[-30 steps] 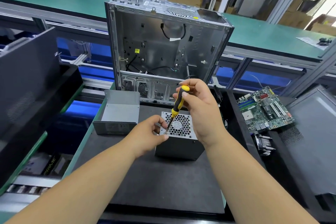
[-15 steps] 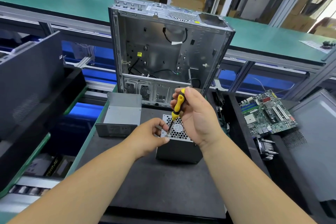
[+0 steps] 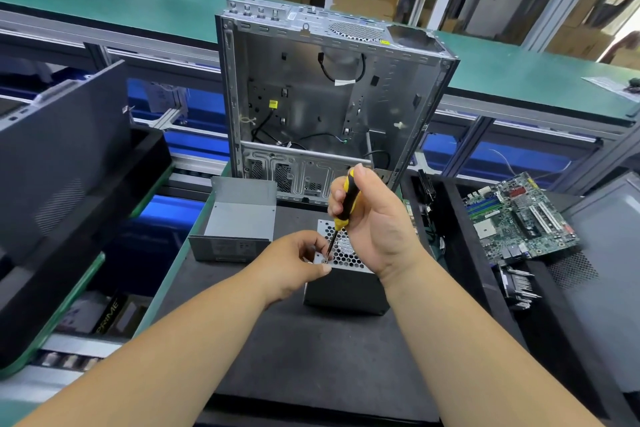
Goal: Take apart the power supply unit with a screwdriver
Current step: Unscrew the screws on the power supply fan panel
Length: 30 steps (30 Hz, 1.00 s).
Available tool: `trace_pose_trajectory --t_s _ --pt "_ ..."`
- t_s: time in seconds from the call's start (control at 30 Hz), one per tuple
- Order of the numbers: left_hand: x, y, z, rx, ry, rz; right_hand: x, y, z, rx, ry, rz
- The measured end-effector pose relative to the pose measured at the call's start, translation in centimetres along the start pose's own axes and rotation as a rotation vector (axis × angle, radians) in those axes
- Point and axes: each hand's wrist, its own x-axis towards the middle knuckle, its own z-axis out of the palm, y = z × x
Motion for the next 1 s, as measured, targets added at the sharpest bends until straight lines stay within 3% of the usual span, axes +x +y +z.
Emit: trace_pose_trajectory --t_s 0.37,0.73,1.0 --pt "0.28 0.01 -0.15 0.016 -0.004 -0.003 0.50 -0.53 0.60 -0.001 0.067 0.120" --pt "0.59 -0.27 -0.42 0.042 -0.009 0.004 -0.03 -0.24 0.68 0.024 0.039 0.047" --pt "0.36 0.22 -0.55 0.075 -0.023 0.002 0.24 -0.64 0.08 0.012 0.039 0.106"
